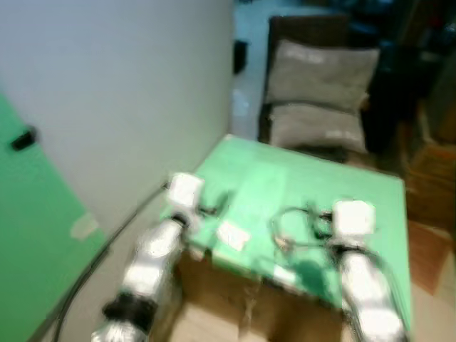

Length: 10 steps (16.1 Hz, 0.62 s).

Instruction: Hang keys on a hook

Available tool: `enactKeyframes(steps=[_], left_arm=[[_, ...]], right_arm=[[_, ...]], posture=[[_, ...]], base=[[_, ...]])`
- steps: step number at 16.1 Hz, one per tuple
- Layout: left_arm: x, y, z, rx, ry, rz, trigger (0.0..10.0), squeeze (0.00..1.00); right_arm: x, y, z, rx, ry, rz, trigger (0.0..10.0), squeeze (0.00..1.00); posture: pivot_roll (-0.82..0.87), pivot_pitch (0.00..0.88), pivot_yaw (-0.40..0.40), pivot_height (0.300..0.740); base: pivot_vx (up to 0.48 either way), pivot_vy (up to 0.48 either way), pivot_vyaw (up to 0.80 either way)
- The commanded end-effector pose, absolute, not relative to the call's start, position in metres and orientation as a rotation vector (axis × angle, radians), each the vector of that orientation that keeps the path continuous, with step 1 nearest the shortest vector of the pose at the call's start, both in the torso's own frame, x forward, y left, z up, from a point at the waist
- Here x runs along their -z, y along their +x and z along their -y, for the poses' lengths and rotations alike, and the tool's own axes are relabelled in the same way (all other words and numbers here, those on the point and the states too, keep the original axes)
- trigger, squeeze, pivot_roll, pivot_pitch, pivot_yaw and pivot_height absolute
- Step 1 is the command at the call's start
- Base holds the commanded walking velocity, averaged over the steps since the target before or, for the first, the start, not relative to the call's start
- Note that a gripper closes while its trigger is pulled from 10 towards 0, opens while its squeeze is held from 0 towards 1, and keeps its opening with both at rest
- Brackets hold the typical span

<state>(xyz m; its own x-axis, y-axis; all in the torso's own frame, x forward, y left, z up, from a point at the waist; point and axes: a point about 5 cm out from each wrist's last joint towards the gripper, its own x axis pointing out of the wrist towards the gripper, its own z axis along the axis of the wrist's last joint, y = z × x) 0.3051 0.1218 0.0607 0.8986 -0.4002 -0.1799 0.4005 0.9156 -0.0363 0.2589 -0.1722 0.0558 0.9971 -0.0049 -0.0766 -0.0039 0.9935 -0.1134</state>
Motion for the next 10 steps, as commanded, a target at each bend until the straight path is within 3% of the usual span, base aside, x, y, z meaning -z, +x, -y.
enactKeyframes(steps=[1,3,5,10], left_arm=[[-0.059,0.308,-0.102,0.481,0.028,-0.212,10.0,0.00],[-0.058,0.309,-0.089,0.527,0.037,-0.231,10.0,0.00],[-0.057,0.311,-0.083,0.529,0.029,-0.247,10.0,0.00],[-0.031,0.306,-0.067,0.526,0.072,-0.407,10.0,0.00]], right_arm=[[-0.057,0.257,0.182,0.019,-0.137,-0.072,10.0,0.00],[-0.053,0.257,0.178,0.004,-0.157,-0.107,10.0,0.00],[-0.054,0.253,0.180,0.010,-0.135,-0.093,10.0,0.00],[-0.047,0.242,0.175,-0.020,-0.130,-0.118,10.0,0.00]], posture=[[-0.12,0.000,0.049,0.740],[-0.13,0.000,0.051,0.740],[-0.14,0.000,0.056,0.740],[-0.15,0.000,0.062,0.740]], base=[[0.000,0.000,0.00],[0.000,0.000,0.00],[0.000,0.000,-0.73],[0.000,0.000,0.00]])
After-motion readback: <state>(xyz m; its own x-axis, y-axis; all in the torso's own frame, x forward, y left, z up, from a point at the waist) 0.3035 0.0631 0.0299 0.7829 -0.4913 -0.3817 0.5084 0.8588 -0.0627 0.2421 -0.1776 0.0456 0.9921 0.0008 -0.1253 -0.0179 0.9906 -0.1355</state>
